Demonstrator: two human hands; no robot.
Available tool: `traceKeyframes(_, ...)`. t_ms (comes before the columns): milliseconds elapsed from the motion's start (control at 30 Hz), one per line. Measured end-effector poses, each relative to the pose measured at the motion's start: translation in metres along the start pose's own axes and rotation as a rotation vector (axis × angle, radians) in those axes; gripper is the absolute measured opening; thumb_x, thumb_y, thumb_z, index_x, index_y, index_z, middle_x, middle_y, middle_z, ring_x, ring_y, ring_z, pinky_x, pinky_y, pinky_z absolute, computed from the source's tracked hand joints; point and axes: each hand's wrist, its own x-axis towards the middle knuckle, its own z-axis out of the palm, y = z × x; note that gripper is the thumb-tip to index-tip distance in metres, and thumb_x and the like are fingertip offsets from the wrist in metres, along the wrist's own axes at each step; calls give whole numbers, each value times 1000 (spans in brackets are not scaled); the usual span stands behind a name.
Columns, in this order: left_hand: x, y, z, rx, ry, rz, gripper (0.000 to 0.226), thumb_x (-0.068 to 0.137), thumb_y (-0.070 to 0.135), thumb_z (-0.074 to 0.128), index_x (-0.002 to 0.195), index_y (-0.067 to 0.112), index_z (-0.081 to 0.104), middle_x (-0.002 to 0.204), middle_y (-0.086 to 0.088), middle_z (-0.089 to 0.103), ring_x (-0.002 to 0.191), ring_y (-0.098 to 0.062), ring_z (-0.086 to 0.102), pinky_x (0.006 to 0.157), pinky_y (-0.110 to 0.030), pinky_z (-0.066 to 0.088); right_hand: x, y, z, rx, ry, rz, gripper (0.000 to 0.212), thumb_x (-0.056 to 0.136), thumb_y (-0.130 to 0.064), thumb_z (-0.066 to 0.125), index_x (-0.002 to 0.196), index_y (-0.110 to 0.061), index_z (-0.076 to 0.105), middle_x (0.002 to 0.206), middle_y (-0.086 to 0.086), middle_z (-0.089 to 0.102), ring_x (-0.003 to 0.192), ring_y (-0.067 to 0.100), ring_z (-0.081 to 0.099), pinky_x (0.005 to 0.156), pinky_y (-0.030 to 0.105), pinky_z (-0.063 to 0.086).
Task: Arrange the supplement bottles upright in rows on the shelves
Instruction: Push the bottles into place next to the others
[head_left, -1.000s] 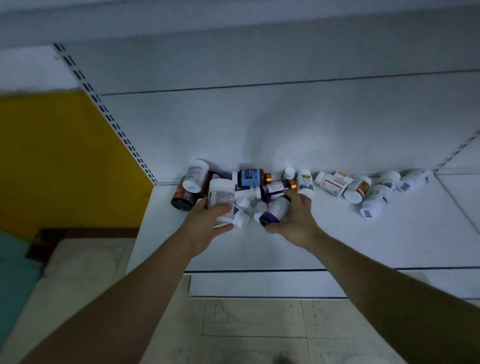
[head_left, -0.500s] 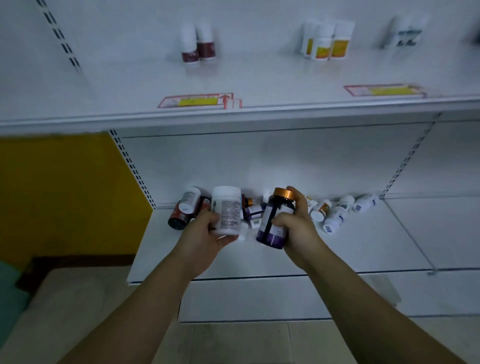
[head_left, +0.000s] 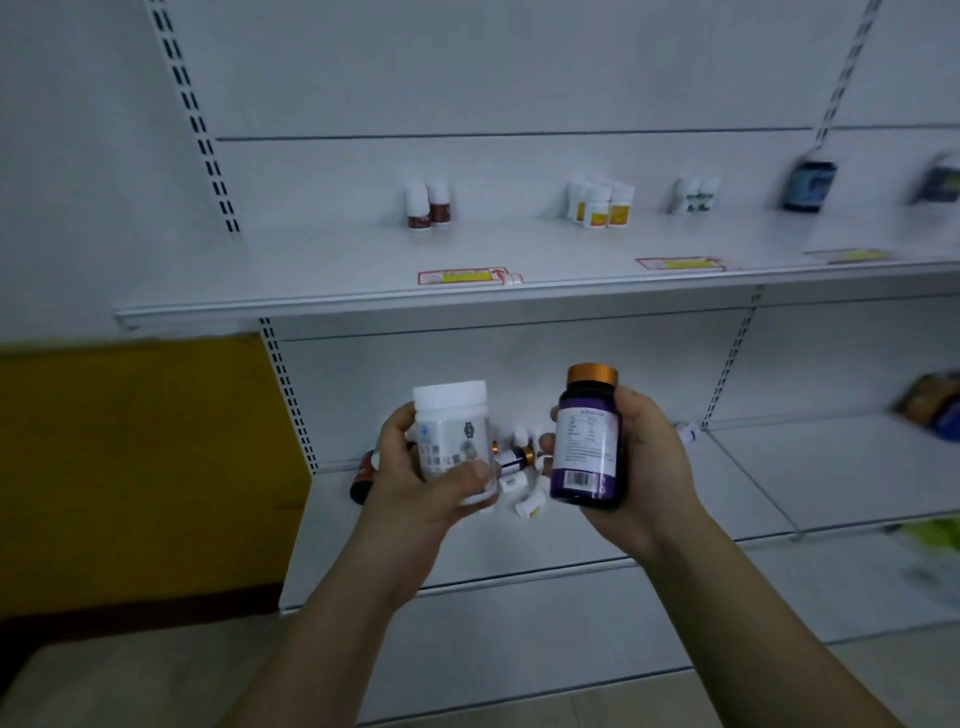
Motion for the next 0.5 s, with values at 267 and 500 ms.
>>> traceKeyframes(267, -14, 14, 30, -61, -125, 31, 62, 86, -11, 42, 118, 42, 49, 101, -1, 71, 96, -27, 68, 76, -38, 56, -42, -29, 1, -83, 23, -89, 49, 73, -36, 59, 115, -10, 57, 91, 14, 70, 76, 28, 69, 61, 37, 57)
traceKeyframes(500, -11, 10, 92, 17, -186, 105, 61, 78, 4, 61, 114, 52, 51, 102, 1, 69, 95, -26, 67, 78, -40, 56, -65, -79, -22, -142, 21, -207, 50, 67, -27, 68, 112, -12, 55, 82, 16, 62, 64, 23, 64, 55, 35, 55)
